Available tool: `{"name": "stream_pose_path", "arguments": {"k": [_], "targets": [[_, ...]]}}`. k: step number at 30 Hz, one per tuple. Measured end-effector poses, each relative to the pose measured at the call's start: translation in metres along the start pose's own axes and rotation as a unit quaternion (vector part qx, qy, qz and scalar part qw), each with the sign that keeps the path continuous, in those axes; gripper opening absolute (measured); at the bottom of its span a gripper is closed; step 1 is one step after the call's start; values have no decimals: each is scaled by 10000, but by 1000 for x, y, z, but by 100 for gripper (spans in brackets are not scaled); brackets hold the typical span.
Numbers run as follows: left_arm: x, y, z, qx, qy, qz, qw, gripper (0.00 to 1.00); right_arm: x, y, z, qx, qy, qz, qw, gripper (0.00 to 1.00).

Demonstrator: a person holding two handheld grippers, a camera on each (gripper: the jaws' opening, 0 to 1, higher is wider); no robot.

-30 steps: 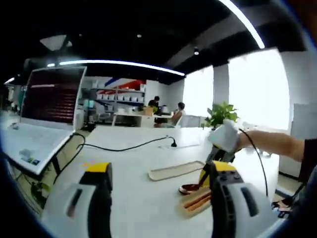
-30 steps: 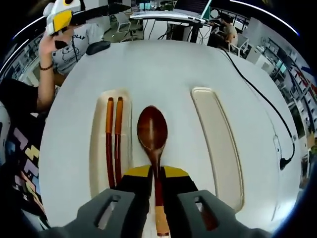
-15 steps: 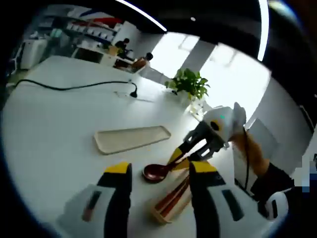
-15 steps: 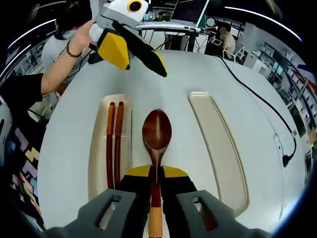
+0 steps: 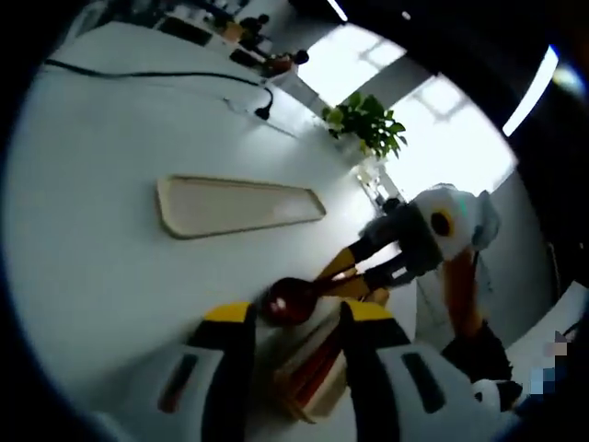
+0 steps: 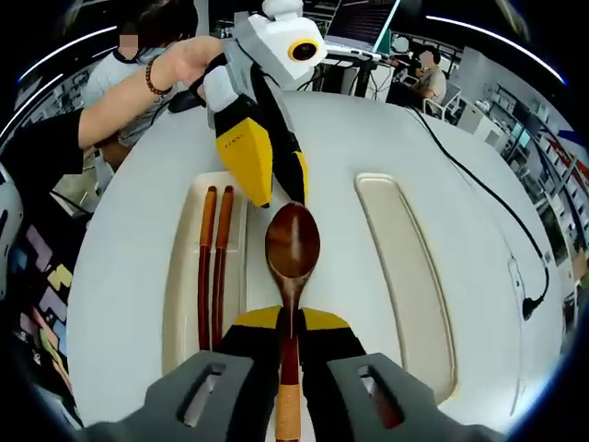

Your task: Arrange the utensils inside the cutlery case until each visible utensil rests in its matching compartment.

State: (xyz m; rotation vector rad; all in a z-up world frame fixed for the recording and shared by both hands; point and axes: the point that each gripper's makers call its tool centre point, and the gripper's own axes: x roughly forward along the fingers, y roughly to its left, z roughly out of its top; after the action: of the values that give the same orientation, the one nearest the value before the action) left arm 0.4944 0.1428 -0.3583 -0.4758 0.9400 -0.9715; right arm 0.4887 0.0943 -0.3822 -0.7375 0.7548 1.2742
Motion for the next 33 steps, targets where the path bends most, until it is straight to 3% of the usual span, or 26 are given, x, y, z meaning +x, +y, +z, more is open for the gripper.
{"name": "stream_pose_path", "arguments": {"k": [7, 15, 16, 18, 23, 25, 27, 31, 33], "targets": [[1, 8, 4, -87, -74, 66, 9999, 32, 0, -3, 0, 67, -175, -96, 9998, 4], [-1, 12, 3, -691, -408, -358, 9961, 26, 0, -3, 2, -122, -392, -233, 9989, 4], [-3, 14, 1, -702, -413, -347, 9961, 21, 0, -1, 3, -184, -475, -202, 9985, 4], [-6, 18, 0, -617, -490, -270, 9965, 17, 2, 2, 9, 81, -783, -95, 9969, 4], [-7, 22, 0, -766, -624, -322, 9946, 6, 0, 0, 13, -485, -766, -378, 9952, 4], [-9, 19, 5, -702, -782, -397, 9937, 6, -3, -3, 15, -615, -745, -563, 9937, 4], [-10, 17, 7, -881, -808, -375, 9921, 5, -6, -2, 17, -666, -738, -622, 9931, 4], [-16, 5, 13, -579, -907, -407, 9934, 5, -16, 0, 22, -508, -799, -642, 9934, 4], [-20, 0, 13, -636, -953, -389, 9927, 4, -23, 2, 27, -558, -850, -717, 9922, 4]]}}
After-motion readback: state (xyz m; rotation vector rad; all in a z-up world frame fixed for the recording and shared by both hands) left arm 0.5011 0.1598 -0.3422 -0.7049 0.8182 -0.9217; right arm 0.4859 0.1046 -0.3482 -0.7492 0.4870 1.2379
